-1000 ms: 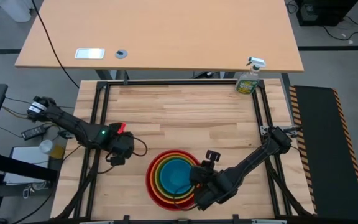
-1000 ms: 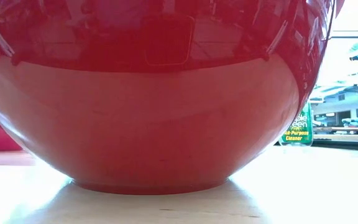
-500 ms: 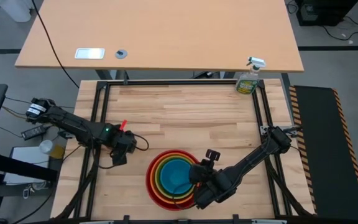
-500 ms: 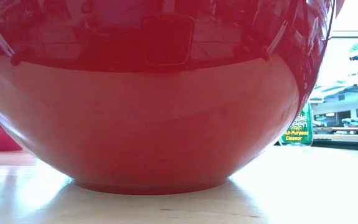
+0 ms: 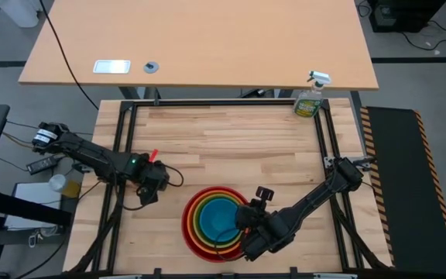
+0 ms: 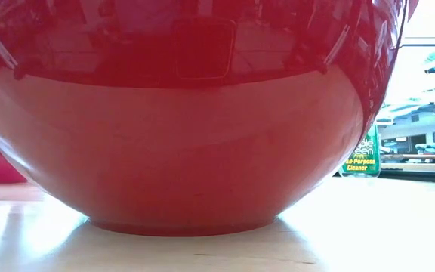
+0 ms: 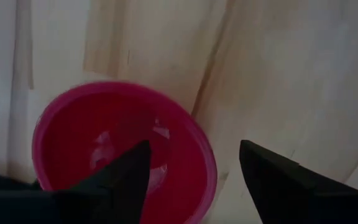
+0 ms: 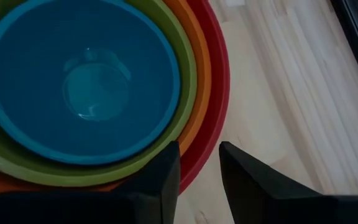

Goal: Nest bowls inside each other
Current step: Stack the pink bowl on top of the blue bowl

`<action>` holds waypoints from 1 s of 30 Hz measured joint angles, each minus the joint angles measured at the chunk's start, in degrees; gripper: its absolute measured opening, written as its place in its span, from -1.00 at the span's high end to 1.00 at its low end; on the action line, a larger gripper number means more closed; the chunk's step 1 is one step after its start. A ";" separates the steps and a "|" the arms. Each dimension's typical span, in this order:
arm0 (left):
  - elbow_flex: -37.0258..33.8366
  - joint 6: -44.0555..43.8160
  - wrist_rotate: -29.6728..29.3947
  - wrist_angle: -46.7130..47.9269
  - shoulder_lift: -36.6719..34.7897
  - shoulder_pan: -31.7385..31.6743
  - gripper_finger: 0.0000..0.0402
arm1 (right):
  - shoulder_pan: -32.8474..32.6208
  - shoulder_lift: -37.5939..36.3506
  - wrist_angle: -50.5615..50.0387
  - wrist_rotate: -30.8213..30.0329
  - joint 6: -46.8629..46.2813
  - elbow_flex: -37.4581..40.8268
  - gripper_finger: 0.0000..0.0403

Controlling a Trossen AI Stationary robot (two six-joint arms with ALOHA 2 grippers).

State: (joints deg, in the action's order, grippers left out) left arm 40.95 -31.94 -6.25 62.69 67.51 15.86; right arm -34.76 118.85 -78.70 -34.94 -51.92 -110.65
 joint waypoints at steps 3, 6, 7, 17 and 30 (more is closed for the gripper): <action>0.00 -3.13 -0.03 0.23 0.00 -0.67 -0.19 | 0.26 0.00 0.01 0.01 0.01 0.00 0.39; 0.00 -4.01 -0.06 0.23 0.02 -0.71 -0.12 | 0.70 0.00 0.25 0.02 0.08 0.00 0.39; 0.00 -4.05 -0.13 0.24 0.02 -0.71 -0.10 | 0.85 0.00 0.56 0.02 0.49 0.00 0.39; 0.02 -2.26 -1.53 0.24 1.24 -4.12 0.03 | 2.29 0.00 3.04 0.46 3.82 0.00 0.39; 0.02 3.44 1.47 0.15 13.95 -7.02 0.04 | 2.29 0.00 3.03 0.46 4.13 0.02 0.39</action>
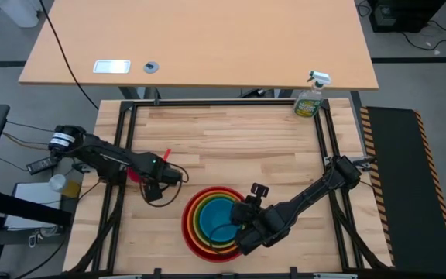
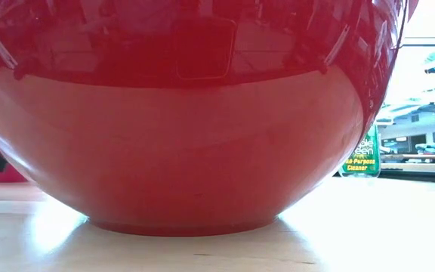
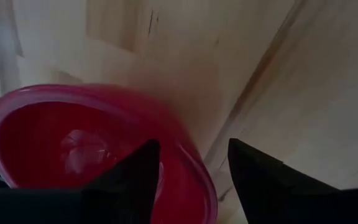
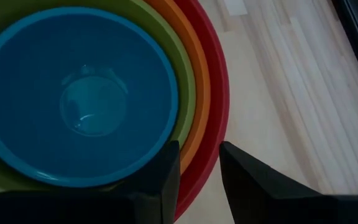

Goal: Nest bowls inside each other
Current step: Stack the pink bowl on top of the blue bowl

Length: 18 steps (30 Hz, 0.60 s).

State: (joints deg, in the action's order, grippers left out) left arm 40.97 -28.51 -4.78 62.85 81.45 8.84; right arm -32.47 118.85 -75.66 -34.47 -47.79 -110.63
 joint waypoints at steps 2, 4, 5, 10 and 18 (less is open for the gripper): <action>0.00 1.15 -0.02 0.44 -0.03 0.00 0.07 | 0.00 0.00 0.03 0.02 -0.02 0.00 0.39; 0.00 2.08 -0.02 0.74 -0.03 0.00 0.15 | 0.00 0.00 0.09 0.00 -0.01 0.00 0.39; 0.00 2.26 -0.03 0.82 -0.03 0.00 0.22 | 0.00 0.00 0.14 0.02 -0.02 0.00 0.39; 0.00 3.96 0.10 1.01 -0.05 0.00 0.71 | 0.00 0.00 0.17 0.02 -0.02 0.00 0.39; 6.20 8.00 -0.55 1.07 -0.07 0.42 0.90 | 0.00 0.00 0.05 0.67 -0.02 0.00 0.39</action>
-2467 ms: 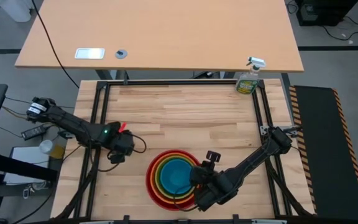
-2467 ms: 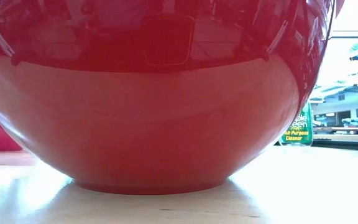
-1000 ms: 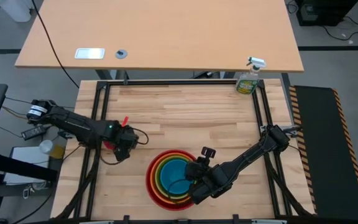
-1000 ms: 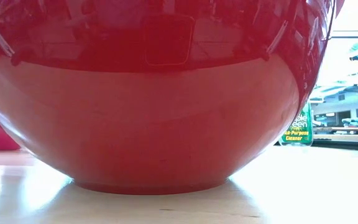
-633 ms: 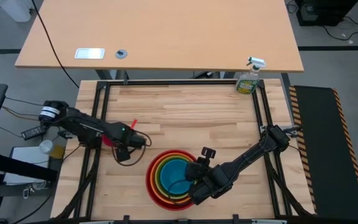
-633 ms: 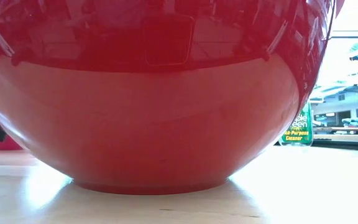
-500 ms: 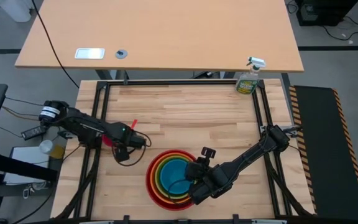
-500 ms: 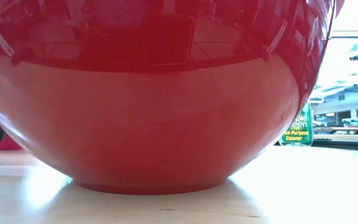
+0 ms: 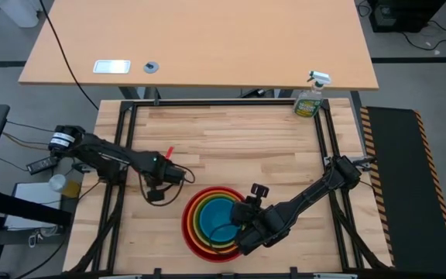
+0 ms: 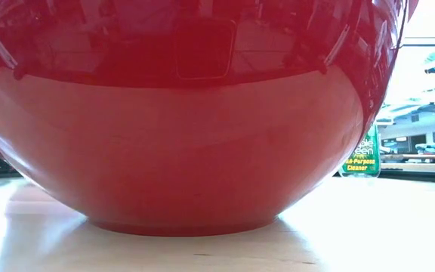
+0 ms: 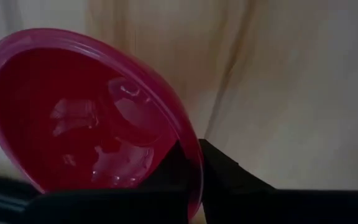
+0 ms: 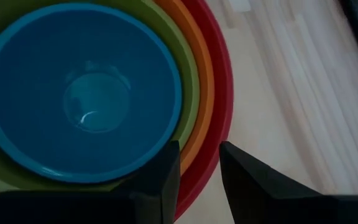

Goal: Nest bowls inside each other
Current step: Stack the pink bowl on top of the blue bowl

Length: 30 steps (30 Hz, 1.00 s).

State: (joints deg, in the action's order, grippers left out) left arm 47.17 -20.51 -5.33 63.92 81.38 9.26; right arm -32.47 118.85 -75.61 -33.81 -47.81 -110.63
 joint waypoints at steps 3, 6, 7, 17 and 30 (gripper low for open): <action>5.52 2.70 -2.24 0.09 0.00 1.51 0.92 | 0.00 0.00 -0.23 0.86 -0.27 0.00 0.39; 11.23 6.42 -5.10 0.21 0.00 4.09 0.92 | -0.03 0.00 -1.38 0.86 -1.75 0.00 0.39; 13.24 7.48 -6.33 0.26 0.00 5.11 0.92 | -0.14 0.00 -2.24 0.86 -2.47 0.00 0.39; 26.40 19.54 -23.40 0.75 -0.02 17.84 0.93 | -2.52 -2.88 -5.70 0.57 -6.44 0.04 0.39; 22.82 55.39 -10.97 -32.32 1.95 29.33 0.93 | -3.80 -6.48 -14.32 -2.52 -11.19 0.00 0.39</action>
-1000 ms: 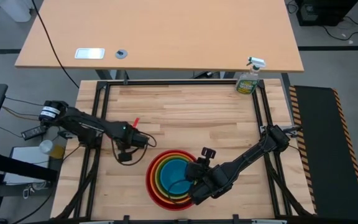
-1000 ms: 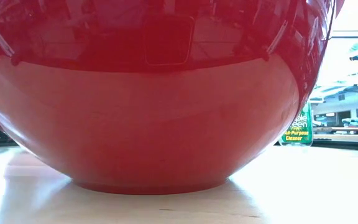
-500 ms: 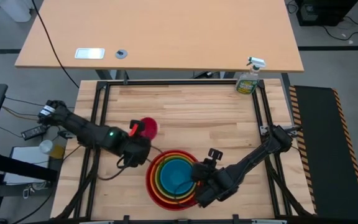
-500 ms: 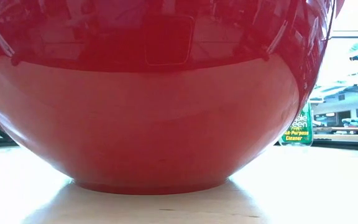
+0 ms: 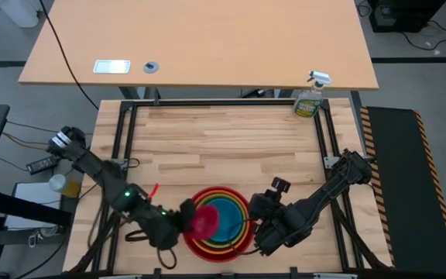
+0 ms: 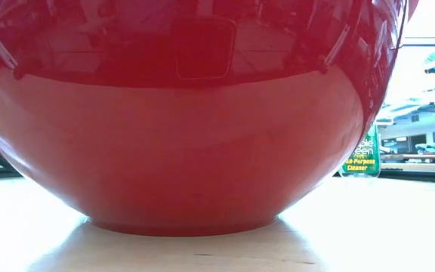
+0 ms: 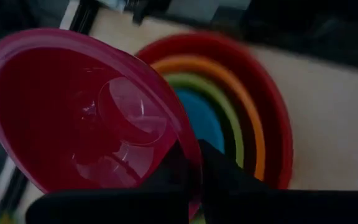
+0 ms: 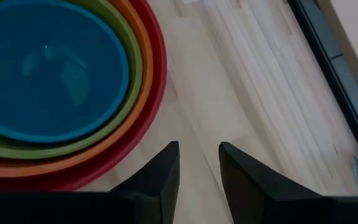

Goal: Nest bowls inside each other
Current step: Stack the pink bowl on top of the blue bowl

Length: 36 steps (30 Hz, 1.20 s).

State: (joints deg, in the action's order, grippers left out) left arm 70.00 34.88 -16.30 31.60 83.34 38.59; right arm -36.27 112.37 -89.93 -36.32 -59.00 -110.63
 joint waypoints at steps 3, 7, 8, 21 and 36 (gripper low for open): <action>-0.02 0.51 5.03 -3.87 3.60 -2.23 0.93 | 0.00 -0.06 -0.05 -0.10 0.39 0.00 0.39; 0.33 0.45 9.44 -3.89 9.44 -5.55 0.93 | 0.00 -0.15 -0.09 -0.09 1.84 0.02 0.39; 0.93 0.26 10.19 -3.47 10.86 -6.28 0.93 | 0.00 -0.41 -0.02 -0.06 2.18 0.07 0.39; 4.27 -0.52 13.43 -1.48 19.57 -11.43 0.86 | -0.04 -3.64 0.27 -0.21 -0.80 4.39 0.39; 4.28 -5.28 13.40 -2.06 15.95 -11.23 -0.13 | -0.04 -3.64 2.68 0.04 -0.83 4.42 0.39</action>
State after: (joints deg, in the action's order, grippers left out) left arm 74.28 29.60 -2.90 29.54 99.29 27.36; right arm -36.32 108.73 -87.25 -36.28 -59.83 -106.21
